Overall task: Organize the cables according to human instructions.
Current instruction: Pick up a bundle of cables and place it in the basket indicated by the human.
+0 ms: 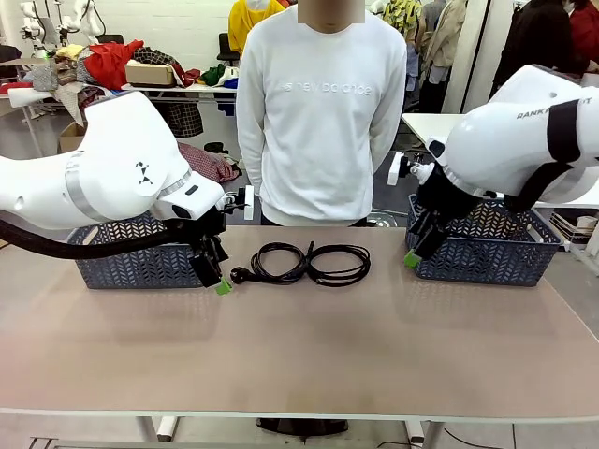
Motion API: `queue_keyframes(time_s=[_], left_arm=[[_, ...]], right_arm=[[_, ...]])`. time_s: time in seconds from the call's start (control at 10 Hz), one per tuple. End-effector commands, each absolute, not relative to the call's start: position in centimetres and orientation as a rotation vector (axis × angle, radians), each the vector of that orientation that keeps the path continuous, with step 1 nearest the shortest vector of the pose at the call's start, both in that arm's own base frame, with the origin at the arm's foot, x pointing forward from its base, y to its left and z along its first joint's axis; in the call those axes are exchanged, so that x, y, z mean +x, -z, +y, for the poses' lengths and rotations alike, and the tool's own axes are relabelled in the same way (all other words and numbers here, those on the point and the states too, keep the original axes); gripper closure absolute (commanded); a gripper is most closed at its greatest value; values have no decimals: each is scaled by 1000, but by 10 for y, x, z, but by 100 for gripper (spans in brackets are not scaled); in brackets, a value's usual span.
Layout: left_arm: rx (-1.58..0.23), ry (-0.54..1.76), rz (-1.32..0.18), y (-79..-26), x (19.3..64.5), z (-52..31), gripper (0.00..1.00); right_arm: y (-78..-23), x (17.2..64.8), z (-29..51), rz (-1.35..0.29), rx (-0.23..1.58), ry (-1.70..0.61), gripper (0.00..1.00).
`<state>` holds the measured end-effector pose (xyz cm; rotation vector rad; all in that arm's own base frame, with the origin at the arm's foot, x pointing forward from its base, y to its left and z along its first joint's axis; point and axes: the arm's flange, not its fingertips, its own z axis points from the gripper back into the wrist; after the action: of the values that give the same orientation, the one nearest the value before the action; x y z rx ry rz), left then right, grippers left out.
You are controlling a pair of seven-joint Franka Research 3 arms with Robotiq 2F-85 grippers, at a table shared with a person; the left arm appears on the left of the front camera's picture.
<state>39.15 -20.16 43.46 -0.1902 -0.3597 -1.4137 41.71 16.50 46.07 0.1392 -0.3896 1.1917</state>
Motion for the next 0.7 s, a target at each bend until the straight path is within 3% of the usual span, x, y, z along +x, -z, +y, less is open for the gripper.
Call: queue_keyframes(time_s=[0.0,0.6], left_arm=[[-195,1406,-355,-436,391,-200,0],[-195,1406,-355,-436,391,-200,0]], right_arm=[[-457,410,168,-418,142,-1155,0],[-458,414,168,-393,138,-1193,0]])
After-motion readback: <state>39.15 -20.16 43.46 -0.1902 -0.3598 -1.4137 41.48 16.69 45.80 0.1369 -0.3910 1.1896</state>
